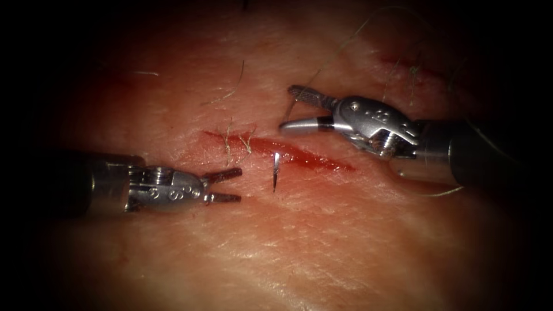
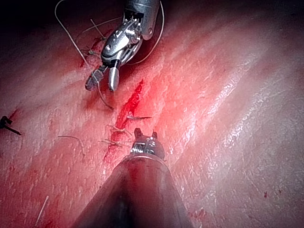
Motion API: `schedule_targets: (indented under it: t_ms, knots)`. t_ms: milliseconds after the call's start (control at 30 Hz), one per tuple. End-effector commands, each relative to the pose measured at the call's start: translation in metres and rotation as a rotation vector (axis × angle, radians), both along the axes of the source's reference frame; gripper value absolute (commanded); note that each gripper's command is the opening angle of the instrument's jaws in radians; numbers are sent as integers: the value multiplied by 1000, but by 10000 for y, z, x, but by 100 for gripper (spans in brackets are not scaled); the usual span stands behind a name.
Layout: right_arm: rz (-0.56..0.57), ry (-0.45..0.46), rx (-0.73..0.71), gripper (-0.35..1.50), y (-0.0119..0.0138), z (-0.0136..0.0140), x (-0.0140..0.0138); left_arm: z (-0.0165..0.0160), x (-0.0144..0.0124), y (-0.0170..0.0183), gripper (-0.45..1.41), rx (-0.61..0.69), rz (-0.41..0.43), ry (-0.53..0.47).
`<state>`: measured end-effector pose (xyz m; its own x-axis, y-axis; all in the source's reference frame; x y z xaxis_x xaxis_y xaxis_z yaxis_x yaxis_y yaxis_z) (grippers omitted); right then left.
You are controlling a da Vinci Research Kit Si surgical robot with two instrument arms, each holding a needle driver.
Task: Wound Closure
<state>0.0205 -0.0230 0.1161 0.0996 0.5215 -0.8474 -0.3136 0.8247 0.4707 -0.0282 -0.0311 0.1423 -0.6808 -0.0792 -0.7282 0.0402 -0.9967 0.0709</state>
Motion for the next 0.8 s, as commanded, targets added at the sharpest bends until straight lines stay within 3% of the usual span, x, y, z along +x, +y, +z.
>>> schedule_targets:
  t_ms: [33, 333, 433, 633, 667, 733, 800]
  knots:
    - [2, -2, 0, 113, 1, 5, 5, 7, -6, -4, 30, 6, -2, -1]
    - [-6, 1, -14, 94, -2, 8, 7, 6, -6, -5, 30, 6, -2, 0]
    - [-13, 8, -18, 79, -6, 10, 12, 6, -6, -5, 30, 6, -3, 0]
    - [-21, -8, -24, 74, -9, 20, 20, 6, -6, -5, 30, 6, -3, 0]
    - [-27, -2, -24, 49, -8, 22, 20, 6, -6, -5, 30, 6, -3, 0]
    - [-63, 13, -19, -35, -6, 22, 18, 6, -5, -6, 30, 6, -3, 0]
    - [-82, 4, -10, -35, -3, 20, 16, 6, -5, -6, 29, 5, -4, -2]
